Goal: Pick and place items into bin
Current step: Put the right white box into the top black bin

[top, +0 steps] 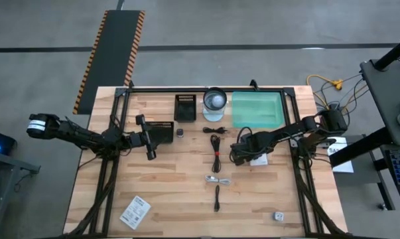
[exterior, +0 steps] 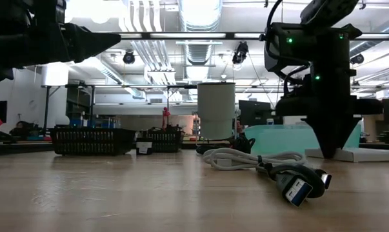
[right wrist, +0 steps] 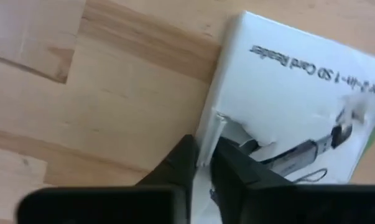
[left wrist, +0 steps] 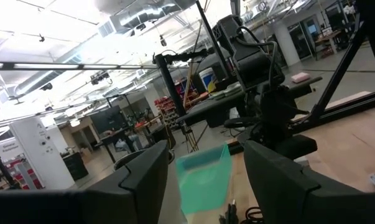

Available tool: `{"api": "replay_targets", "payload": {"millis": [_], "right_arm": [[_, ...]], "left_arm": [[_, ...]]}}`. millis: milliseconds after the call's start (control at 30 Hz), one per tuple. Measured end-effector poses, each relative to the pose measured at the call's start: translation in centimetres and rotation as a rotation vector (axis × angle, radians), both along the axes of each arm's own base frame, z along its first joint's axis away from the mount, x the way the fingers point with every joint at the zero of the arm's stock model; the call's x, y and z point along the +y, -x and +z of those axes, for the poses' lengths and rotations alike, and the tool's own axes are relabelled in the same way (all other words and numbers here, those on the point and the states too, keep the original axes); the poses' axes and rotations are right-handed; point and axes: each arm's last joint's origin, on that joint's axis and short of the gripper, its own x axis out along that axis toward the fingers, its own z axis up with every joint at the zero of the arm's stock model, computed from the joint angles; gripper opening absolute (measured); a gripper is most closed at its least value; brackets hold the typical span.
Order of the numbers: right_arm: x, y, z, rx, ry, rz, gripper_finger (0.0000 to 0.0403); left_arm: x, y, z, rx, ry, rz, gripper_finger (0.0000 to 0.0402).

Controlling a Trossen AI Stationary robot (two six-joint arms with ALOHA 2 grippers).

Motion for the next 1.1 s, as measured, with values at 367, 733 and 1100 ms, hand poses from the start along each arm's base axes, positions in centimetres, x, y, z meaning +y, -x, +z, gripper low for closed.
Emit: {"api": "replay_targets", "payload": {"millis": [367, 733, 1100], "right_arm": [[0.5, -1.0, 3.7, -0.142, -0.008, 0.194, 0.0014], [2.0, -2.5, 8.4, -0.303, 0.327, 0.59, 0.0013], [2.4, -5.3, 10.1, -0.507, 0.623, 0.85, 0.0013]], "left_arm": [[0.0, 0.0, 0.1, -0.008, 0.001, 0.0, 0.0194], [0.0, 0.2, 0.5, -0.059, 0.009, -0.002, 0.0194], [0.0, 0.2, 0.5, -0.056, 0.014, -0.004, 0.0194]]}}
